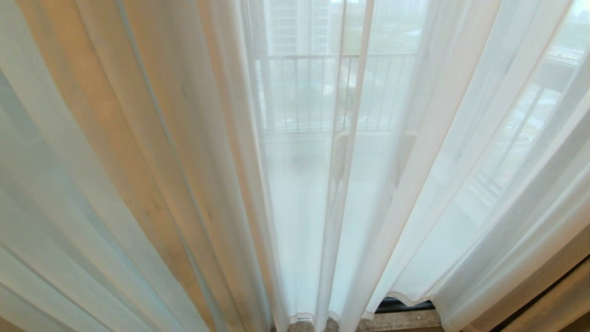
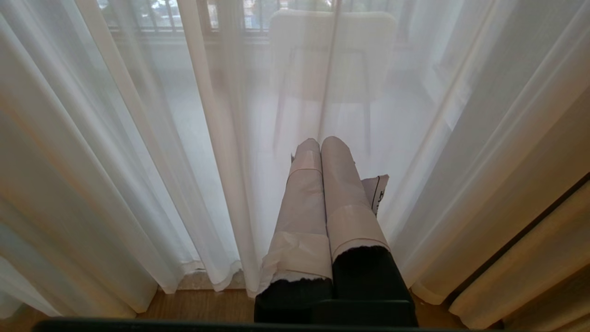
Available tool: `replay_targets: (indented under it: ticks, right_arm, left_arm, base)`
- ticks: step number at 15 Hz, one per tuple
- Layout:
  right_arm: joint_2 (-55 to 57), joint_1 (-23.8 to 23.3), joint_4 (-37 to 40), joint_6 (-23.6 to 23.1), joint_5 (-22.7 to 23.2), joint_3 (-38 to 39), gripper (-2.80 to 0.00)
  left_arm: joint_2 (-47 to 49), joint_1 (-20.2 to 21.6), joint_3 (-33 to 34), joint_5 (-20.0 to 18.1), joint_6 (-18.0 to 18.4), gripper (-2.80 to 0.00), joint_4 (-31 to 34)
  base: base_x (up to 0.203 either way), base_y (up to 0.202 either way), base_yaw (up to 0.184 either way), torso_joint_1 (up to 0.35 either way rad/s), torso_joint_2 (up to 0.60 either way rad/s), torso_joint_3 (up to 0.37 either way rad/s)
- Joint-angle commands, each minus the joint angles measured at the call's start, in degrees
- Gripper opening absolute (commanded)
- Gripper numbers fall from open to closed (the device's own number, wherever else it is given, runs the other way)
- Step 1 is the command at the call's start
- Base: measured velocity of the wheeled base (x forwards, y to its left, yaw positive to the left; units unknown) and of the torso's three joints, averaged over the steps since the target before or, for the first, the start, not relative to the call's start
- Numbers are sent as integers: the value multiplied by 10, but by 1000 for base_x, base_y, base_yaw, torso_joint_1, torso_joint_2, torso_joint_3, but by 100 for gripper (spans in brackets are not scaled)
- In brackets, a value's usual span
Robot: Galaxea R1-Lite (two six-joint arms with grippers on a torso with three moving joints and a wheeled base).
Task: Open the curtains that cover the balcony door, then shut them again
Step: Pull the inner curtains open on both sides
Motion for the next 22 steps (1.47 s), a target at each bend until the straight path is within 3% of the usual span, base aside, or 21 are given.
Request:
replay_targets:
  ticks: [1,9,14,17,22]
  right_arm:
    - [1,0,0,0,0,0,-280]
    - [1,0,0,0,0,0,-280]
    - [1,0,0,0,0,0,-280]
    - [1,0,0,0,0,0,-280]
    - [1,0,0,0,0,0,-280]
  left_arm:
    - [31,-1,-19,-3,0,-280,4]
    - [31,-1,-53,-3,0,-280,76]
    - [52,0,-74,-3,-7,-280,68]
    - [135,2,-69,-26,-13,-280,-18]
    - [333,0,-87,-85,-83,-280,-226]
  base:
    - [0,0,0,0,0,0]
    - [0,0,0,0,0,0]
    - [0,0,0,0,0,0]
    - [0,0,0,0,0,0]
    - [0,0,0,0,0,0]
